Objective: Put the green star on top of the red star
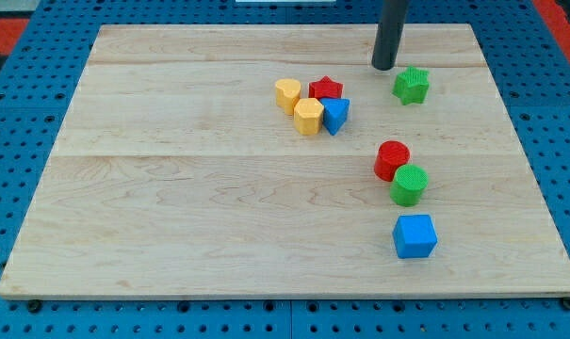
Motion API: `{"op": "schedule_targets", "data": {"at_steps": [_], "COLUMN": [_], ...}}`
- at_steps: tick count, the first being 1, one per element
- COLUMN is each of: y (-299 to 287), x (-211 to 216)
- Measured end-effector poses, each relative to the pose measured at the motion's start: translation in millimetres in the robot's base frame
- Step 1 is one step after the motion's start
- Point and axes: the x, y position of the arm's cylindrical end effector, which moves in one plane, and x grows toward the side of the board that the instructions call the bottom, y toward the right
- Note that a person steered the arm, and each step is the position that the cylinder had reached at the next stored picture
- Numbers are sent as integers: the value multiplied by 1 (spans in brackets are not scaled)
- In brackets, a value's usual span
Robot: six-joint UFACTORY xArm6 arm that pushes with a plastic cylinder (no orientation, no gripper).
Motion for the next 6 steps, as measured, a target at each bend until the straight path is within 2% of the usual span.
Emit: {"op": "schedule_targets", "data": {"at_steps": [1,2,3,4,5,6], "y": [65,104,76,56,56,6], "x": [7,24,87,77,49,45]}}
